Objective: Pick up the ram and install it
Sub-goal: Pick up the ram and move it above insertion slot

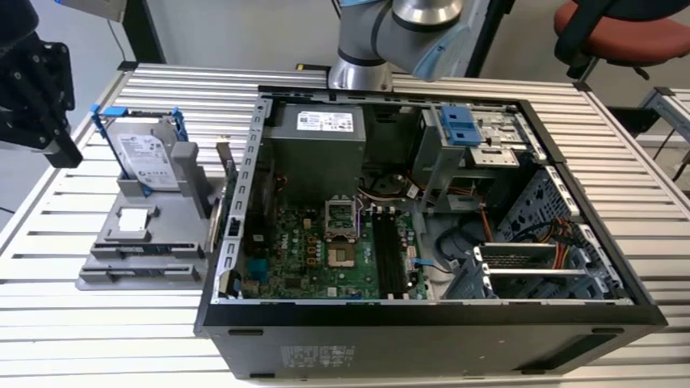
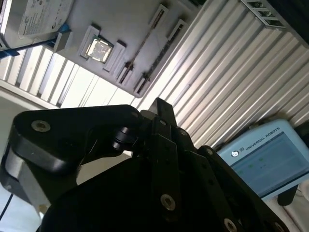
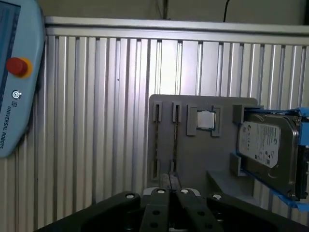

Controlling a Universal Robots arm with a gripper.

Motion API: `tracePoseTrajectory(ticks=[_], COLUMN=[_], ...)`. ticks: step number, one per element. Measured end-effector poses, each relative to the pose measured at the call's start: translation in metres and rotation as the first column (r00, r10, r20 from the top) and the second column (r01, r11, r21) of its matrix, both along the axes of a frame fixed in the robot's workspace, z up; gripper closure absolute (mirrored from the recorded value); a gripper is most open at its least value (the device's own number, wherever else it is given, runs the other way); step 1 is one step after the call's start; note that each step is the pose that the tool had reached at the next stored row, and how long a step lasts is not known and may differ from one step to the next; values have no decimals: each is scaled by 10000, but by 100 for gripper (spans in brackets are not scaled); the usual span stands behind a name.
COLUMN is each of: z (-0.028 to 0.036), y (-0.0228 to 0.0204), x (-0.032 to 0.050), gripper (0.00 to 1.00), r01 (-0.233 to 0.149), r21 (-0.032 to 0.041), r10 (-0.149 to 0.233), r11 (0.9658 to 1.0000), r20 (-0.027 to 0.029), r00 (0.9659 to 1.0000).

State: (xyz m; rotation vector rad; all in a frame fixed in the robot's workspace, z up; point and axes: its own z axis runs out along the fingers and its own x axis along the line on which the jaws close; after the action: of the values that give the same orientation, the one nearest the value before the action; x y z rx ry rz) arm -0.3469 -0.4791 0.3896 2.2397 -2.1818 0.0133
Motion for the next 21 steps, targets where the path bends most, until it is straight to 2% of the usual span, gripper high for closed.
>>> tracePoseTrajectory(ticks=[1,6,11,21], z=[0,-15,-104,-285], y=[0,0,7,49], x=[0,0,0,0], gripper=[0,0,0,0], r01=[0,1,49,54], r21=[0,3,0,0], r10=[0,-1,-49,-54], r11=[10000,10000,10000,10000], r20=[1,4,2,12], r00=[10000,10000,10000,10000])
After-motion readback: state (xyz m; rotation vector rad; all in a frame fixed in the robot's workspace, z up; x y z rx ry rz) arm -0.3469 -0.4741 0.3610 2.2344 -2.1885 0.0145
